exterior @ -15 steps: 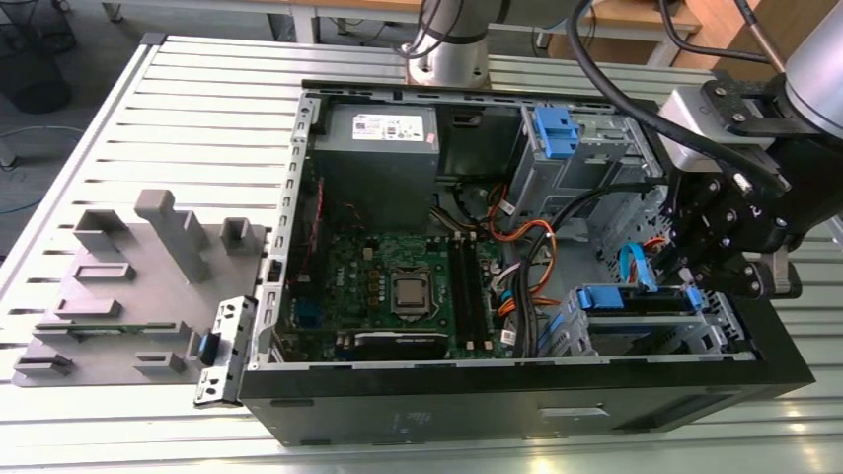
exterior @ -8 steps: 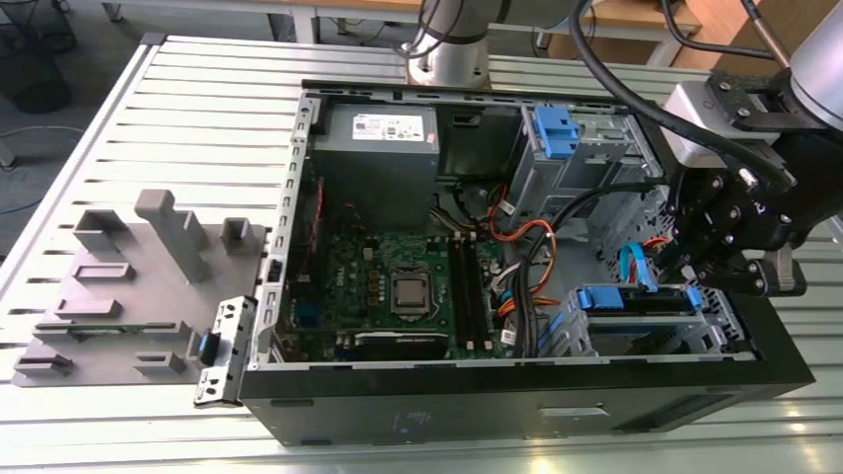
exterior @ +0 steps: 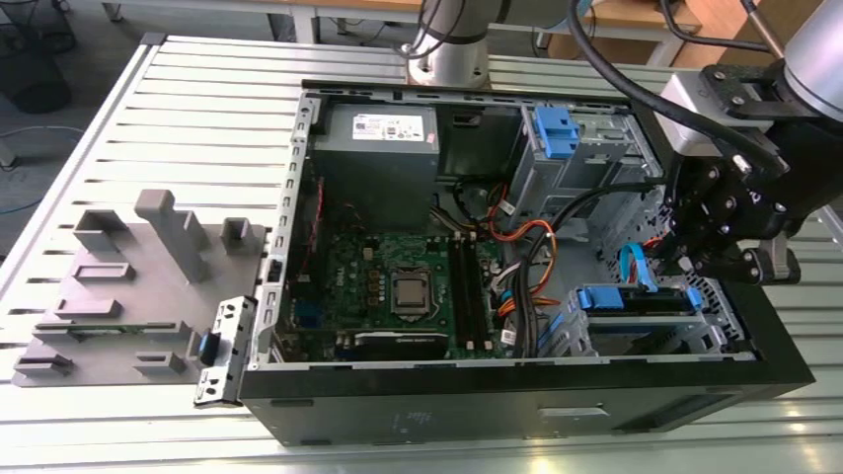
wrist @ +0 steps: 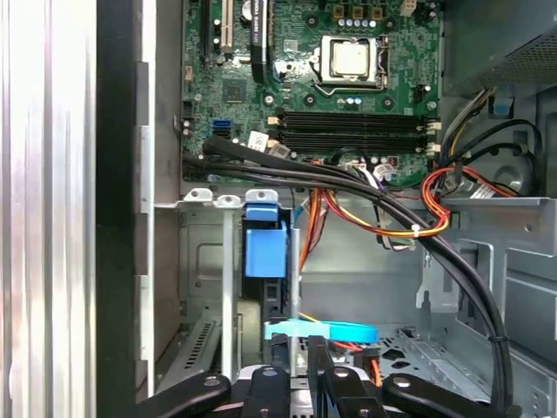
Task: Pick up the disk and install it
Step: 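Insert the second disk wire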
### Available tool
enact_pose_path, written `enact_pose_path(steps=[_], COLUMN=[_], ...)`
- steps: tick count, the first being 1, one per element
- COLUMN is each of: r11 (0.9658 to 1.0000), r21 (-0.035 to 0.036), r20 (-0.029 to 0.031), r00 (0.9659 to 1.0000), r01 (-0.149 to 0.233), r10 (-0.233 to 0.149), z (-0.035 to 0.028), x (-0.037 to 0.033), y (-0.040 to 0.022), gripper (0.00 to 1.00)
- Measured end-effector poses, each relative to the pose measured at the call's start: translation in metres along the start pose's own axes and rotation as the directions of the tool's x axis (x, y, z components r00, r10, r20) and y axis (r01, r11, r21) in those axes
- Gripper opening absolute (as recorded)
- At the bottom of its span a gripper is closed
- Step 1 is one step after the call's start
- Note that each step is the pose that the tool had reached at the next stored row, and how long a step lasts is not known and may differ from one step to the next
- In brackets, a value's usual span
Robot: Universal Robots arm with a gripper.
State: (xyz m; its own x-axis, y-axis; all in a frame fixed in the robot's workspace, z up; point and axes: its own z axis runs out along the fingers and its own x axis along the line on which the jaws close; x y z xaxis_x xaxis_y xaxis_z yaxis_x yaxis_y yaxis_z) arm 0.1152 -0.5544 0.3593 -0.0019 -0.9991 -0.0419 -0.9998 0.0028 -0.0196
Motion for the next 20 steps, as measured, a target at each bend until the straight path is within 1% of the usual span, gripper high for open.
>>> enact_pose_path(steps=[4,9,13,18,20], r11=[1.0,1.0,1.0,1.0,1.0], r21=[0.0001,0.0001,0.0,0.0001,0.0001], r20=[-0.0001,0.0013,0.0015,0.0016,0.0016], r00=[1.0,1.0,1.0,1.0,1.0], r01=[0.0,0.0,0.0,0.0,0.0], r10=[0.0,0.0,0.0,0.0,0.0], z=[0.0006,0.0019,0.0034,0.0046,0.0046], x=[-0.0082,-0.0123,-0.0178,-0.0206,-0.0207], y=[0.0,-0.0011,-0.0036,-0.0089,-0.0092], gripper=[0.24,0.24,0.24,0.24,0.24])
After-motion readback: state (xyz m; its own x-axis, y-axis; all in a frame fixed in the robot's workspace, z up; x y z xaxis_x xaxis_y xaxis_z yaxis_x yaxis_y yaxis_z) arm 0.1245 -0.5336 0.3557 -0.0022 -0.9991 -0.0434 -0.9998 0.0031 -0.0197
